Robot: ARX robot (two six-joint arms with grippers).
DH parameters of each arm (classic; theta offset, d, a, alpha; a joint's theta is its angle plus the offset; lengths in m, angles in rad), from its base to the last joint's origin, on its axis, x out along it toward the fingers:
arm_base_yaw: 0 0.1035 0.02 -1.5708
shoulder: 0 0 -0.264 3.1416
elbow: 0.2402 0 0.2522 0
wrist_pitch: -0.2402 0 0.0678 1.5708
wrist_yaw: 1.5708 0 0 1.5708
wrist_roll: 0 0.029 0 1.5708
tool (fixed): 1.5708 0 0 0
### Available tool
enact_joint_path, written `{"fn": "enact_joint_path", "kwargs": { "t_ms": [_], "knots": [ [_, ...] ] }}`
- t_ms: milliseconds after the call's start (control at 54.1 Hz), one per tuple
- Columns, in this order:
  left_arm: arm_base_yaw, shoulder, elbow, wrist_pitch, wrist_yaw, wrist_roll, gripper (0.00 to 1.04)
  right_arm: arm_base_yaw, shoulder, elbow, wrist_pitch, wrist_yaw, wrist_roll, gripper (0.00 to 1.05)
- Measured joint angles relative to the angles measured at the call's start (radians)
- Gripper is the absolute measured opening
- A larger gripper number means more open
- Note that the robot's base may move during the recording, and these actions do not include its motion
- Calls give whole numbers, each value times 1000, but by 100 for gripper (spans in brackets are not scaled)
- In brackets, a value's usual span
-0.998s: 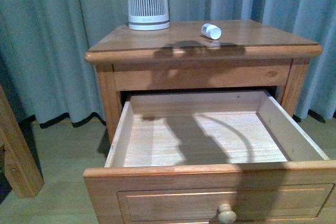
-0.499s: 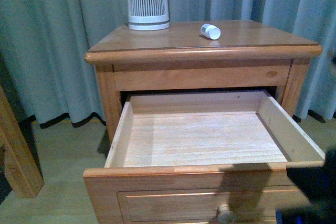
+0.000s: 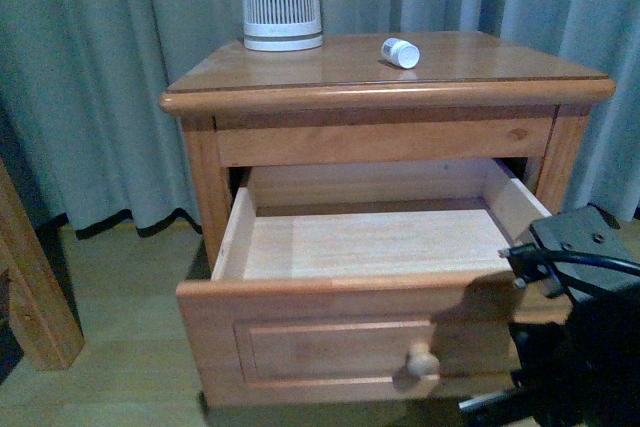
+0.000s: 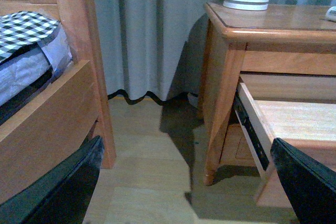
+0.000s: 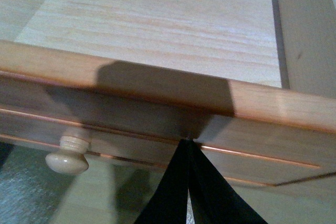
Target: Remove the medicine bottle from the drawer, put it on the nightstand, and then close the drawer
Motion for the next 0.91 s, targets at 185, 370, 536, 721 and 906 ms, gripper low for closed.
{"fn": "enact_joint_path", "kwargs": {
  "t_ms": [185,370,536,721,906],
  "knots": [
    [0,0,0,0,0,0,98,-67,166,224,-34,-26,-131,3],
    [0,0,0,0,0,0,98,-101,263,422,-120,-36,-195,3],
    [0,0,0,0,0,0,98,-129,332,562,-183,-39,-230,3],
    [0,0,0,0,0,0,98,-156,395,701,-244,-78,-279,3],
    [0,0,0,0,0,0,98,-165,417,793,-304,-114,-310,3]
  ]
}}
